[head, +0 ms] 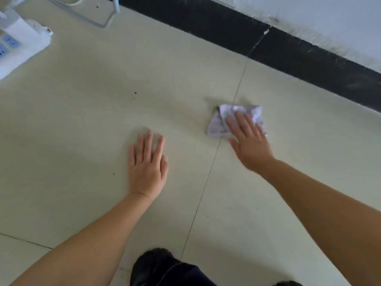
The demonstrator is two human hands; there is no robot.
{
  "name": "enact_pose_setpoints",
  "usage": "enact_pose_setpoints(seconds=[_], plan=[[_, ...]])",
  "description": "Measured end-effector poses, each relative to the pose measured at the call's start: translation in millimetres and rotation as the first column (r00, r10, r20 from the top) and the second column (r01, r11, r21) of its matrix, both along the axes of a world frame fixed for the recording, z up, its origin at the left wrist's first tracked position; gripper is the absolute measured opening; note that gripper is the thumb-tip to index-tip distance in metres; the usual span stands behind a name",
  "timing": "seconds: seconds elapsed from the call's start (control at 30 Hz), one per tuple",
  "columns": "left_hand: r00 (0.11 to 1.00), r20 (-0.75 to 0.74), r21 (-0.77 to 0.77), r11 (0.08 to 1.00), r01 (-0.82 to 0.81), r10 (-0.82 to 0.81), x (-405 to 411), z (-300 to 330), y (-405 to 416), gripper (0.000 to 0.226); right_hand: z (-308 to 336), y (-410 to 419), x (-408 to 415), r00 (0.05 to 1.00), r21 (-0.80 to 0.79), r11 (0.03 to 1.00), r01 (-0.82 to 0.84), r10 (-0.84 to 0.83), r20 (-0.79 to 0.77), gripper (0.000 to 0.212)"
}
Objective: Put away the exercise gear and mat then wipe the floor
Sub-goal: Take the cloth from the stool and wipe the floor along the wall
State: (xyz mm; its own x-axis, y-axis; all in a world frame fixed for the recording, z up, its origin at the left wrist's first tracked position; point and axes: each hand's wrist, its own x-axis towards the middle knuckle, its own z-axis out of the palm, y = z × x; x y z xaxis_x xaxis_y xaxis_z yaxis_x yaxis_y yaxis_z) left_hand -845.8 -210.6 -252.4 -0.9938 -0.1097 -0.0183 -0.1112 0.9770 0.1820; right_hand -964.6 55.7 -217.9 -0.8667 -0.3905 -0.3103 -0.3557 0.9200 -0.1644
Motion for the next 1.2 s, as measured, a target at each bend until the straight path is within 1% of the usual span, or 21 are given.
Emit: enact_pose_setpoints(seconds=[0.07, 0.1, 0.17, 0.27, 0.37, 0.4, 0.43, 0.5, 0.53, 0.6, 0.63, 0.7, 0.73, 0.77, 0.83, 0.9, 0.93, 1.0, 1.1, 1.17, 1.2], plan=[[1.0, 0.01, -0.011, 1.0, -0.002, 0.002, -1.6, 0.5, 1.4, 0.051, 10.2, 3.4, -50.6, 0.92, 0.029, 0.926, 0.377, -0.377, 0.104, 0.055], [1.0, 0.019, -0.016, 1.0, -0.005, 0.006, -2.6, 0.1, 2.0, 0.052, 14.4, -2.9, -61.2, 0.858, 0.038, 0.868, 0.494, -0.495, 0.137, 0.055], [0.999, 0.037, -0.023, 1.0, -0.007, 0.008, -1.9, -0.7, 2.0, 0.053, 18.1, -31.5, -49.2, 0.826, 0.07, 0.842, 0.536, -0.539, 0.161, 0.057], [0.999, 0.054, -0.032, 0.999, -0.004, 0.006, -1.8, -0.4, 1.8, 0.053, 6.2, -80.9, 31.2, 0.971, -0.067, 0.972, 0.225, -0.218, 0.101, 0.06], [0.999, 0.054, -0.055, 0.998, 0.001, 0.002, -2.8, -2.7, 1.1, 0.054, -1.0, -76.7, 99.3, 0.98, -0.152, 0.97, -0.19, 0.196, 0.024, 0.056], [0.999, 0.053, -0.056, 0.998, -0.002, 0.005, -2.9, -3.0, 1.0, 0.055, -5.0, -58.1, 106.2, 0.97, -0.151, 0.96, -0.237, 0.242, 0.011, 0.054], [0.999, 0.05, -0.055, 0.998, -0.003, 0.006, -2.8, -2.9, 0.9, 0.055, -9.4, -33.5, 109.1, 0.978, -0.139, 0.969, -0.203, 0.208, 0.025, 0.053], [0.998, 0.056, -0.059, 0.998, 0.001, 0.003, -1.8, -1.8, 0.2, 0.057, -10.6, 25.8, 114.0, 0.995, -0.05, 0.995, 0.09, -0.088, 0.045, 0.054], [0.998, 0.06, -0.056, 0.998, 0.003, 0.0, -1.3, -0.9, -0.1, 0.057, -8.1, 60.7, 117.5, 0.951, 0.005, 0.952, 0.307, -0.307, 0.045, 0.057], [0.998, 0.063, -0.043, 0.999, 0.0, 0.003, -1.5, 0.6, -0.2, 0.057, 3.6, 127.9, 125.8, 0.724, 0.094, 0.725, 0.682, -0.688, 0.051, 0.064], [0.998, 0.066, -0.035, 0.999, -0.005, 0.007, -2.3, 0.8, 0.0, 0.056, 14.8, 149.2, 127.4, 0.585, 0.145, 0.591, 0.793, -0.806, 0.09, 0.066], [0.997, 0.081, -0.025, 1.0, -0.009, 0.011, -3.7, 0.7, 0.0, 0.056, 28.1, 157.1, 122.7, 0.398, 0.189, 0.421, 0.887, -0.905, 0.148, 0.063], [0.995, 0.096, -0.022, 1.0, -0.011, 0.013, -4.0, 1.1, -0.1, 0.056, 30.3, 142.0, 117.8, 0.377, 0.163, 0.4, 0.902, -0.913, 0.153, 0.061], [0.993, 0.115, -0.02, 1.0, -0.016, 0.018, -4.2, 1.6, -0.2, 0.057, 29.7, 118.2, 113.4, 0.401, 0.126, 0.422, 0.898, -0.901, 0.164, 0.058], [0.988, 0.151, -0.011, 1.0, -0.027, 0.028, -4.4, 2.6, -0.5, 0.059, 21.5, 52.9, 117.6, 0.589, 0.057, 0.607, 0.793, -0.787, 0.183, 0.06], [0.987, 0.159, -0.018, 1.0, -0.02, 0.022, -5.4, 3.5, -0.6, 0.058, 14.5, -22.3, 137.8, 0.822, -0.018, 0.839, 0.544, -0.529, 0.208, 0.064], [0.988, 0.151, -0.03, 0.999, -0.012, 0.016, -5.5, 3.7, -1.1, 0.057, 14.1, -53.4, 149.9, 0.9, -0.048, 0.918, 0.394, -0.375, 0.222, 0.063], [0.989, 0.145, -0.038, 0.999, -0.014, 0.02, -5.9, 4.5, -0.1, 0.055, 20.5, -89.4, 165.1, 0.946, -0.085, 0.973, 0.214, -0.184, 0.268, 0.061], [0.985, 0.153, -0.007, 0.997, -0.074, 0.074, -9.4, 10.5, 9.1, 0.056, 13.3, -57.7, 168.5, 0.968, -0.169, 0.978, 0.127, -0.084, 0.238, 0.057], [0.988, 0.151, 0.028, 0.999, -0.03, 0.025, -14.1, 14.4, 18.6, 0.058, 8.5, 0.9, 175.7, 0.968, -0.115, 0.973, 0.201, -0.179, 0.176, 0.055], [0.99, 0.137, 0.039, 0.999, 0.03, -0.035, -17.7, 15.4, 23.6, 0.058, 8.1, 36.3, 181.4, 0.93, -0.076, 0.935, 0.348, -0.333, 0.156, 0.054]])
